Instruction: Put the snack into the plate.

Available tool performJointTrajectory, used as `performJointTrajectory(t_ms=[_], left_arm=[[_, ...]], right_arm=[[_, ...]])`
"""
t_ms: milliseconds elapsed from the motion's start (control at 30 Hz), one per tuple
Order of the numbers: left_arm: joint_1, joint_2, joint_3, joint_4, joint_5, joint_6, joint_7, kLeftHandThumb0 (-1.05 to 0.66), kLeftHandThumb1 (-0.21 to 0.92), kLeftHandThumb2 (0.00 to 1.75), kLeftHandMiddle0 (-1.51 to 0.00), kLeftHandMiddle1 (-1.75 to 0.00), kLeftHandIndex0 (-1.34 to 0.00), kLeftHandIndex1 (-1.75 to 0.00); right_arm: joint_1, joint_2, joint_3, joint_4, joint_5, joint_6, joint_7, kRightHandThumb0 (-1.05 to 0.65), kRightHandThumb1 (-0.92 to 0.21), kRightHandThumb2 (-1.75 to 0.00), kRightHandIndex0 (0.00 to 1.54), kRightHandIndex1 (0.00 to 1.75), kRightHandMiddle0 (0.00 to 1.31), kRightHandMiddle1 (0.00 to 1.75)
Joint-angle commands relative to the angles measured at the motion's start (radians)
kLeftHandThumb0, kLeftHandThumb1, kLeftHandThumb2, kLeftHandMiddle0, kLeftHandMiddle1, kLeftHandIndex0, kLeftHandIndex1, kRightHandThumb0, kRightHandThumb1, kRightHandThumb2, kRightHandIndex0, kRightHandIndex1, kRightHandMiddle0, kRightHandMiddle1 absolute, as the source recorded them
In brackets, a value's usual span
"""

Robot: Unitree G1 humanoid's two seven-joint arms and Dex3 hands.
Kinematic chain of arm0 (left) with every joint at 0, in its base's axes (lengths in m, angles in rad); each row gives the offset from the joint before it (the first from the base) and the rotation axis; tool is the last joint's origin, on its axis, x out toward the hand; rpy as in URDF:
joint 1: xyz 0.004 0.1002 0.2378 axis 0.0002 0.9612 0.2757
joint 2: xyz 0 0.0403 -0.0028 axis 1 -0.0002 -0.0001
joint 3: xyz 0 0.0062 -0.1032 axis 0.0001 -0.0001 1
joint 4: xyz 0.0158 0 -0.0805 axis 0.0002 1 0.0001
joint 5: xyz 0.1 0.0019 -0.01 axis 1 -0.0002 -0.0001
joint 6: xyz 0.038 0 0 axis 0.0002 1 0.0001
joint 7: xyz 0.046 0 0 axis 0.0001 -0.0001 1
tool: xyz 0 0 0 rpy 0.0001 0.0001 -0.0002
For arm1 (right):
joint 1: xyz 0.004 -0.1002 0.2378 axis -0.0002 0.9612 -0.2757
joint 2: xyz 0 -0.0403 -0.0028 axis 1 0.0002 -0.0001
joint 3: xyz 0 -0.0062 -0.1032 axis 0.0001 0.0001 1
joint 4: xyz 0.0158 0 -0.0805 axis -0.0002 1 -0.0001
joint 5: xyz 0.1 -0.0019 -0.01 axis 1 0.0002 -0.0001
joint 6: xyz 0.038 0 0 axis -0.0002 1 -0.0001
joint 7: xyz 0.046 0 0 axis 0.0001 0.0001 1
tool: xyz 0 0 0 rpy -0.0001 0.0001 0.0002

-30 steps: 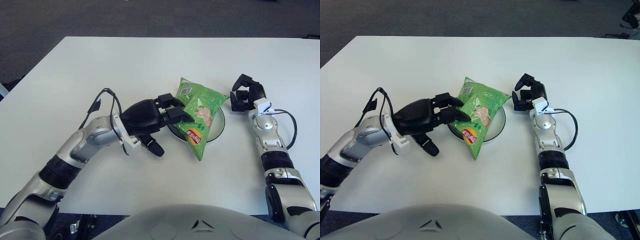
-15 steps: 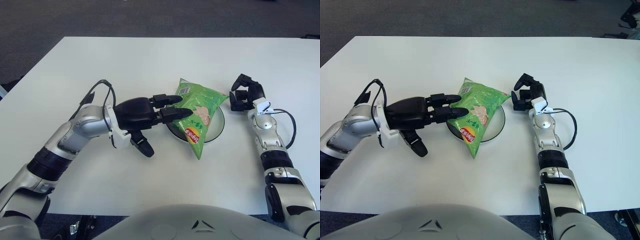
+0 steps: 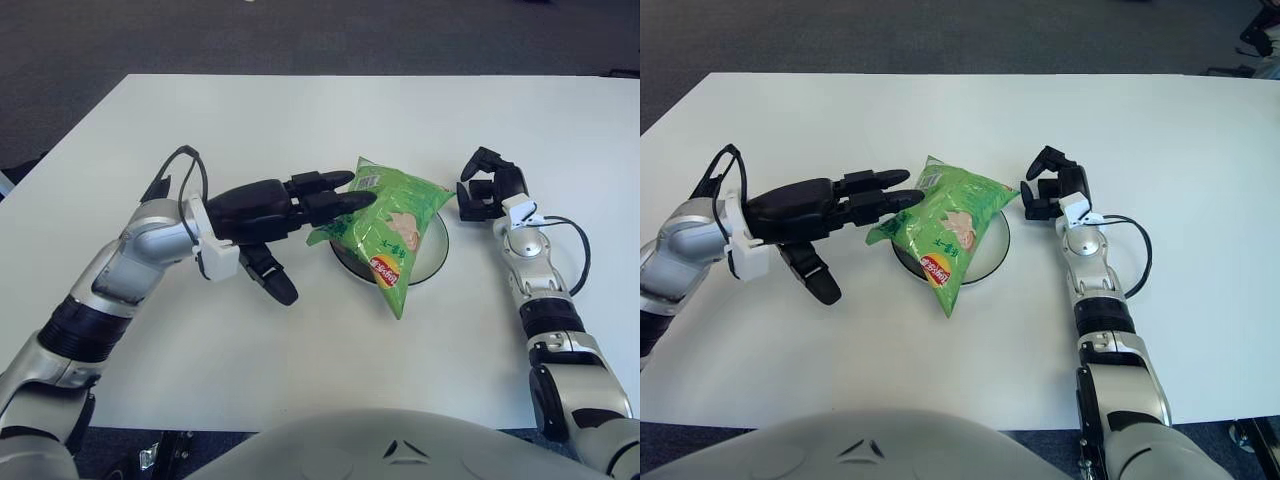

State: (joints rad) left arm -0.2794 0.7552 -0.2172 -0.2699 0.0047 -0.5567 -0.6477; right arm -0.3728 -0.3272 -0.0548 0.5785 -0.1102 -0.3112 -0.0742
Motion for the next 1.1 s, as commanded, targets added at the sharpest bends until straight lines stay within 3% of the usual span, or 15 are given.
performJointTrajectory(t_ms=[0,333,500,633,767,867,1067], left_arm=[[0.016,0.007,0.047,-0.030,-0.035,0.048,-0.012,-1.05,0.92,0.33,0.00,0.00,0.00,0.00],[0.032,-0.011,0.126,-0.003,-0.111,0.023,-0.022,-1.05,0.92,0.57,0.00,0.00,0.00,0.00],[-0.017,0.026,0.184,0.090,-0.224,0.021,-0.096,-1.05,0.92,0.63,0.00,0.00,0.00,0.00],[-0.014,0.015,0.202,0.098,-0.233,0.012,-0.114,-1.05,0.92,0.64,0.00,0.00,0.00,0.00],[-0.007,-0.016,0.243,0.094,-0.205,0.004,-0.068,-1.05,0.92,0.59,0.00,0.00,0.00,0.00],[0.021,-0.030,0.268,0.061,-0.243,0.062,-0.051,-1.05,0.92,0.47,0.00,0.00,0.00,0.00],[0.068,-0.063,0.288,0.035,-0.271,0.159,-0.029,-1.05,0.91,0.38,0.00,0.00,-0.01,-0.01]], right_arm=[[0.063,0.018,0.028,0.061,-0.032,0.036,0.009,-0.52,-0.24,-1.41,1.34,1.75,0.68,1.75],[0.059,0.030,0.023,0.062,-0.009,0.051,0.015,-0.52,-0.23,-1.42,1.33,1.75,0.69,1.75],[0.056,0.035,0.015,0.069,0.008,0.056,0.026,-0.52,-0.23,-1.43,1.32,1.75,0.69,1.75],[0.054,0.037,0.014,0.073,0.012,0.053,0.031,-0.52,-0.23,-1.42,1.32,1.75,0.69,1.75],[0.055,0.038,0.014,0.070,0.010,0.056,0.031,-0.52,-0.23,-1.42,1.31,1.75,0.69,1.75],[0.055,0.037,0.016,0.069,0.005,0.062,0.028,-0.52,-0.23,-1.42,1.31,1.75,0.69,1.75],[0.057,0.038,0.016,0.064,0.004,0.064,0.029,-0.52,-0.24,-1.42,1.31,1.75,0.68,1.75]])
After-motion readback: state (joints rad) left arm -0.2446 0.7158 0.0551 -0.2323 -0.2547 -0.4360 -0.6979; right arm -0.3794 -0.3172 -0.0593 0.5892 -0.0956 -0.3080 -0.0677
